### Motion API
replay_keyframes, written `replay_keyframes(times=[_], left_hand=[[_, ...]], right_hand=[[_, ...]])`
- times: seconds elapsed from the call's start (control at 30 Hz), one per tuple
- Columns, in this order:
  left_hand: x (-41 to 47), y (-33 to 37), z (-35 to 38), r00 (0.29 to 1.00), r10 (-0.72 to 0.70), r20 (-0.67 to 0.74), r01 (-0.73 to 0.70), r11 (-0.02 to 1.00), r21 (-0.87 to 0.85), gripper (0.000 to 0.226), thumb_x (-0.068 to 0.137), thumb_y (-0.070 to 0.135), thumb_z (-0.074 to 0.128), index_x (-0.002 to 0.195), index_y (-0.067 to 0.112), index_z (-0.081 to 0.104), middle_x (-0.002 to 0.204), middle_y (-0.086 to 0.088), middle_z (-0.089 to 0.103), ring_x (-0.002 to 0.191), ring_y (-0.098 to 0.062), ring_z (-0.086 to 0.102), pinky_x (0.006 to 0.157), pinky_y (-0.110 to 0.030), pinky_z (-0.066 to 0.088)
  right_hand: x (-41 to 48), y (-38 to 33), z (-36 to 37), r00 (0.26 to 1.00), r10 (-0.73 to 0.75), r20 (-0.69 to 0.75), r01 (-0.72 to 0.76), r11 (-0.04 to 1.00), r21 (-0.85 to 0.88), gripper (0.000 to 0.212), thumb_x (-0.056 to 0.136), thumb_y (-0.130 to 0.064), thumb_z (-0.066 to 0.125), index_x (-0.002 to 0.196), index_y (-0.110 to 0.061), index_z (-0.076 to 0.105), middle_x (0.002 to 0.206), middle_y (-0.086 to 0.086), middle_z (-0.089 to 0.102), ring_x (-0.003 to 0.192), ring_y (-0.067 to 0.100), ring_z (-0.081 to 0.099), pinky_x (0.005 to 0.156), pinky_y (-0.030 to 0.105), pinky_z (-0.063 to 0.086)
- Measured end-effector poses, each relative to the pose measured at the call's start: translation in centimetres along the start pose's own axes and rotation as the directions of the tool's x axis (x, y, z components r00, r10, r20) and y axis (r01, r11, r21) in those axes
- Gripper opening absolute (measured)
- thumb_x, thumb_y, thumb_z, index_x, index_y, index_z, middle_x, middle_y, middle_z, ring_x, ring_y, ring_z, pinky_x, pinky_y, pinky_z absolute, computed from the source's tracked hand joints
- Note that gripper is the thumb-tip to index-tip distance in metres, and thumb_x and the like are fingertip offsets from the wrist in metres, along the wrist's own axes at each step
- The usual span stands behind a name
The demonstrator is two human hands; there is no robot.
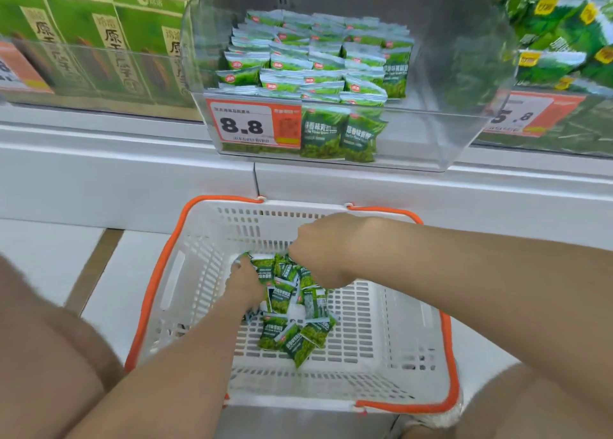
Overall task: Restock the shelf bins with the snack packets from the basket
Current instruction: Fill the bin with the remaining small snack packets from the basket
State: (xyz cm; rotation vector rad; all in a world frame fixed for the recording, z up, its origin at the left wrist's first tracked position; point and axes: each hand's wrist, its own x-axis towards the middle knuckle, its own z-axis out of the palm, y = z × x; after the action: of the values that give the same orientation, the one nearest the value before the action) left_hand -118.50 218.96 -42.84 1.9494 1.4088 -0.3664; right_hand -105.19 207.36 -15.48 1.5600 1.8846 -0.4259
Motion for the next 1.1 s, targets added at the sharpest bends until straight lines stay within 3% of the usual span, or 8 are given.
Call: replay_keyframes(times=[0.2, 0.4, 0.57, 0.7, 0.8, 0.9, 1.03, 1.1], left_hand=[[1.9, -1.2, 1.7, 1.000, 0.019, 0.008, -0.020, 0.991, 0.133, 0.070, 0.091, 0.000, 0.063, 0.152, 0.022, 0.038, 0.150, -0.016, 0.014, 0.107, -0.044, 0.056, 0.094, -0.050, 0.052], [1.8, -1.3, 1.0, 0.985, 0.016, -0.169, 0.002, 0.995, 0.105, 0.034, 0.089, 0.008, 0.078, 0.114, 0.004, 0.056, 0.126, -0.019, 0.051, 0.094, -0.033, 0.061, 0.083, -0.041, 0.054], [0.3, -0.3, -0.4, 0.936, 0.013, -0.351, -0.113, 0.958, -0.265, 0.024, 0.088, 0.019, 0.083, 0.107, 0.014, 0.069, 0.094, -0.007, 0.071, 0.080, -0.026, 0.066, 0.073, -0.038, 0.057], [-2.2, 2.9, -3.2, 0.969, 0.039, -0.242, -0.192, 0.737, -0.648, 0.022, 0.087, 0.033, 0.086, 0.096, 0.015, 0.075, 0.074, 0.001, 0.067, 0.070, -0.020, 0.064, 0.068, -0.035, 0.053], [-5.0, 6.2, -5.8, 0.978, 0.196, -0.068, -0.174, 0.596, -0.784, 0.032, 0.087, 0.026, 0.086, 0.089, -0.001, 0.070, 0.077, -0.003, 0.061, 0.070, -0.017, 0.061, 0.062, -0.030, 0.057], [-8.0, 9.8, -8.7, 0.930, 0.366, -0.023, -0.270, 0.642, -0.718, 0.036, 0.087, 0.025, 0.086, 0.080, 0.005, 0.057, 0.065, 0.008, 0.055, 0.059, -0.015, 0.058, 0.060, -0.033, 0.055], [-12.4, 13.5, -13.1, 0.831, 0.556, -0.033, -0.475, 0.676, -0.564, 0.062, 0.072, 0.041, 0.091, 0.096, -0.009, 0.062, 0.074, -0.019, 0.057, 0.055, -0.023, 0.057, 0.057, -0.042, 0.050], [-14.4, 14.8, -15.1, 0.786, 0.618, -0.030, -0.546, 0.670, -0.502, 0.047, 0.074, 0.027, 0.085, 0.102, -0.007, 0.067, 0.077, -0.023, 0.060, 0.055, -0.023, 0.062, 0.053, -0.039, 0.051]], right_hand=[[1.5, 0.3, -1.1, 1.000, -0.008, -0.007, 0.008, 1.000, 0.030, 0.023, 0.100, -0.012, 0.054, 0.083, -0.020, 0.040, 0.083, 0.000, 0.041, 0.065, 0.016, 0.049, 0.050, 0.031, 0.038], [1.7, 1.4, -1.4, 1.000, 0.017, 0.003, -0.017, 0.999, 0.046, 0.023, 0.102, -0.013, 0.051, 0.086, -0.022, 0.037, 0.082, 0.000, 0.036, 0.065, 0.016, 0.045, 0.048, 0.031, 0.033], [1.1, 2.1, -1.4, 0.999, 0.033, 0.000, -0.033, 0.997, 0.063, 0.011, 0.101, -0.013, 0.051, 0.097, -0.020, 0.043, 0.084, 0.000, 0.040, 0.066, 0.017, 0.048, 0.049, 0.030, 0.037], [-0.4, 3.3, -2.3, 0.997, 0.070, -0.030, -0.068, 0.996, 0.053, 0.011, 0.099, -0.006, 0.051, 0.103, -0.016, 0.048, 0.087, 0.003, 0.045, 0.065, 0.020, 0.049, 0.050, 0.032, 0.038], [-1.3, 4.4, -2.4, 0.993, 0.104, -0.050, -0.101, 0.993, 0.063, 0.024, 0.097, -0.003, 0.054, 0.119, -0.014, 0.056, 0.110, 0.009, 0.056, 0.072, 0.021, 0.052, 0.052, 0.032, 0.037], [-2.3, 5.3, -2.1, 0.990, 0.118, -0.074, -0.110, 0.989, 0.100, 0.032, 0.098, -0.010, 0.061, 0.129, -0.014, 0.054, 0.124, 0.010, 0.055, 0.086, 0.024, 0.054, 0.058, 0.032, 0.039], [-3.9, 5.5, -1.9, 0.981, 0.090, -0.172, -0.044, 0.965, 0.257, 0.054, 0.087, -0.045, 0.080, 0.125, -0.015, 0.055, 0.096, -0.009, 0.050, 0.097, 0.021, 0.052, 0.072, 0.032, 0.041], [-4.4, 5.5, -2.1, 0.961, 0.110, -0.254, -0.014, 0.936, 0.352, 0.066, 0.077, -0.058, 0.084, 0.122, -0.018, 0.058, 0.099, -0.009, 0.050, 0.097, 0.019, 0.054, 0.076, 0.033, 0.048]])
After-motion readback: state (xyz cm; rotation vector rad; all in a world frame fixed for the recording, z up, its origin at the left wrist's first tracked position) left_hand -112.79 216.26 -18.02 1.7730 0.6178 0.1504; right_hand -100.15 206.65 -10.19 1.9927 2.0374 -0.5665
